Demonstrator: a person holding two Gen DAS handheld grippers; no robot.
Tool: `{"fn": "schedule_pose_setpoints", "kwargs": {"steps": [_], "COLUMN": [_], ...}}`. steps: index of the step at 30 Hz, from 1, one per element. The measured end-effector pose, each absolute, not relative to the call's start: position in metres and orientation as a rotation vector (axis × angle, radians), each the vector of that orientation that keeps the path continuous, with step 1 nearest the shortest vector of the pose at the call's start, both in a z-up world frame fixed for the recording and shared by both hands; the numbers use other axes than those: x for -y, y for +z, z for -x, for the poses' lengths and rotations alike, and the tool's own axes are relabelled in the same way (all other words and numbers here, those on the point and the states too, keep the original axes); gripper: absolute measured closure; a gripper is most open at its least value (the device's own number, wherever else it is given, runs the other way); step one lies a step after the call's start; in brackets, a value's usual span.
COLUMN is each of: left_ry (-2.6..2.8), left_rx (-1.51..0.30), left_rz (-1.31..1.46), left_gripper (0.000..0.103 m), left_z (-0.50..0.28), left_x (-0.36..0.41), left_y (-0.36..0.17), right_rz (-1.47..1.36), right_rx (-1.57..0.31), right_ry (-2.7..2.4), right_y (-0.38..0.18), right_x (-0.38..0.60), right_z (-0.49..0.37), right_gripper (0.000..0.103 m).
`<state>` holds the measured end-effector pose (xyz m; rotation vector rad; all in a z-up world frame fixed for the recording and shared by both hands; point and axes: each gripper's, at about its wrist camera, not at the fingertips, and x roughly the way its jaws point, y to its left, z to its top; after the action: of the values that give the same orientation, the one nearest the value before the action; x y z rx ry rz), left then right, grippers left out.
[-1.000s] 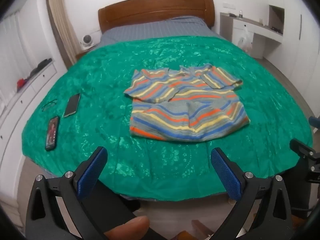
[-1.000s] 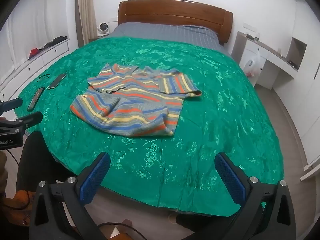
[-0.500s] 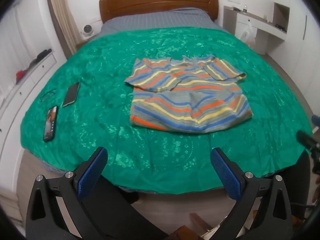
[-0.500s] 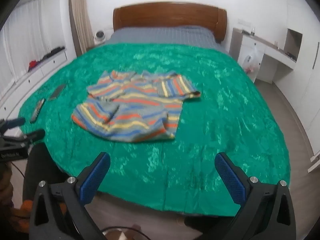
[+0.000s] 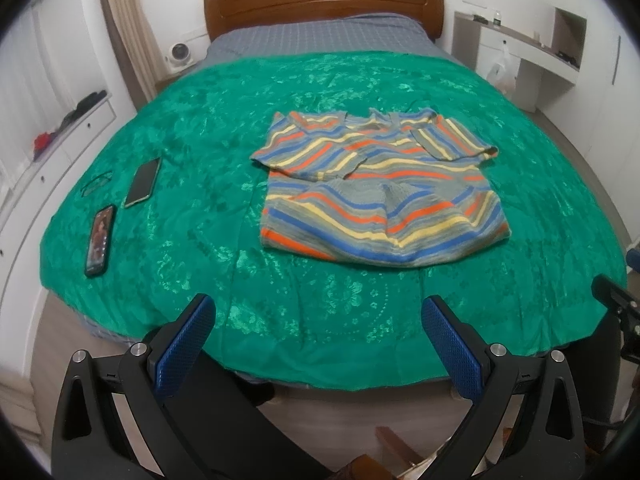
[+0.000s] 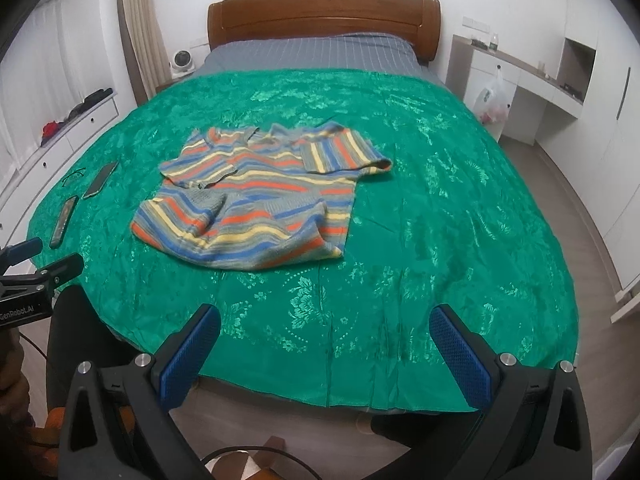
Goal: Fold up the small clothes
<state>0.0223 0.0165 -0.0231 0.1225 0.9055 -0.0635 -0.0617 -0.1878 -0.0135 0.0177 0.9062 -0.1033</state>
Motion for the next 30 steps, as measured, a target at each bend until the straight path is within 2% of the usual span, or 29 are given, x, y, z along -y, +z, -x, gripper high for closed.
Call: {"fn": "schedule_pose_setpoints", "kwargs": {"steps": [30], "left_ry": [-0.021], "left_rx": [-0.922], "left_rz": [-0.124], "left_gripper": [0.000], "left_z": [-0.022], "left_x": [-0.019], "left_y": [-0.031], "right_rz": [0.043], "right_rx": [-0.918], "right_ry": [-0.103], "right_y": [-0.016], "right_x": [0.164], "right_z": [0.061], "right_gripper": [0.000]}}
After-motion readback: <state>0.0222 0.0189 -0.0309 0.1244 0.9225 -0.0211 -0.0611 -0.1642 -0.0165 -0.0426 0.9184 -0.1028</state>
